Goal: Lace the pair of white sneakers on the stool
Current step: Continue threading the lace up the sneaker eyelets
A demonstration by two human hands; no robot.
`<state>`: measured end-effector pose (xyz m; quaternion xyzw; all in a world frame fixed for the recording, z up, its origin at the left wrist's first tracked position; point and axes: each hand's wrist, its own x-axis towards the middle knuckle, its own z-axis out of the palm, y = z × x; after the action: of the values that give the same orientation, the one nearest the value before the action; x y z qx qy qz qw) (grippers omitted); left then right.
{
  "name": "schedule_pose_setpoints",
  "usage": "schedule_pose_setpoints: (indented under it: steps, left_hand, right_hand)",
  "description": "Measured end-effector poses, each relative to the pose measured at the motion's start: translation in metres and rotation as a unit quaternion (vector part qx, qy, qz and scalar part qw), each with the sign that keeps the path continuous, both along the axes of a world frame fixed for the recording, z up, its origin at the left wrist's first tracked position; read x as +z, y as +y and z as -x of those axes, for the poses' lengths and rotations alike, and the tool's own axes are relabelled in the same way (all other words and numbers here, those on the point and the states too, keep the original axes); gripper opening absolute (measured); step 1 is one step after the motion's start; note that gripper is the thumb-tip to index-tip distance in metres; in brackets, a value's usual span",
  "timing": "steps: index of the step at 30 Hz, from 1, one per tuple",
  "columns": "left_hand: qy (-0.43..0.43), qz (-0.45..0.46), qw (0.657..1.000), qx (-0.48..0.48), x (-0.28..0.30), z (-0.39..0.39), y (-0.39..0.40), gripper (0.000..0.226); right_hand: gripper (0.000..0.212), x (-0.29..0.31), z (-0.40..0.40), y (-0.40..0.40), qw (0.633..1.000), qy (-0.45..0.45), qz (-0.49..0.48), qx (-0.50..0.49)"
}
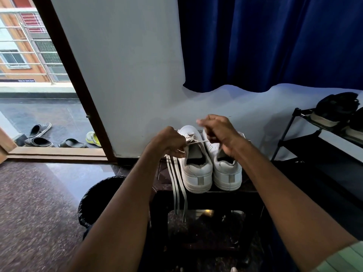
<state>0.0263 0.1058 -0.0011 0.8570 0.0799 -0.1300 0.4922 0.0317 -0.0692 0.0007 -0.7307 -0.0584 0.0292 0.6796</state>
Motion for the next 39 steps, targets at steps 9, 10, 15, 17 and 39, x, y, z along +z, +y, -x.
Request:
schedule_pose_setpoints:
  steps: [9,10,15,17,39]
  left_hand:
    - [-0.003,0.014,1.000,0.008,-0.003,0.001,0.002,0.019]
    - [-0.004,0.016,1.000,0.007,-0.003,0.000,0.002,0.018]
    - [0.009,0.014,1.000,-0.004,-0.001,-0.001,0.002,0.010]
    - [0.026,0.009,1.000,-0.011,0.002,-0.002,0.001,0.011]
    - [-0.098,-0.164,0.981,-0.014,-0.014,-0.011,0.001,0.020]
  right_hand:
    - [0.007,-0.009,0.002,0.013,0.913,-0.130,0.384,0.048]
    - [0.005,-0.008,0.002,0.011,0.960,-0.099,0.255,0.058]
    - [0.023,0.004,0.003,0.005,0.987,0.024,-0.156,0.030]
    - [0.019,0.001,0.001,0.006,1.000,-0.012,0.002,-0.008]
    - [0.045,-0.021,-0.011,-0.006,0.852,-0.121,0.486,-0.155]
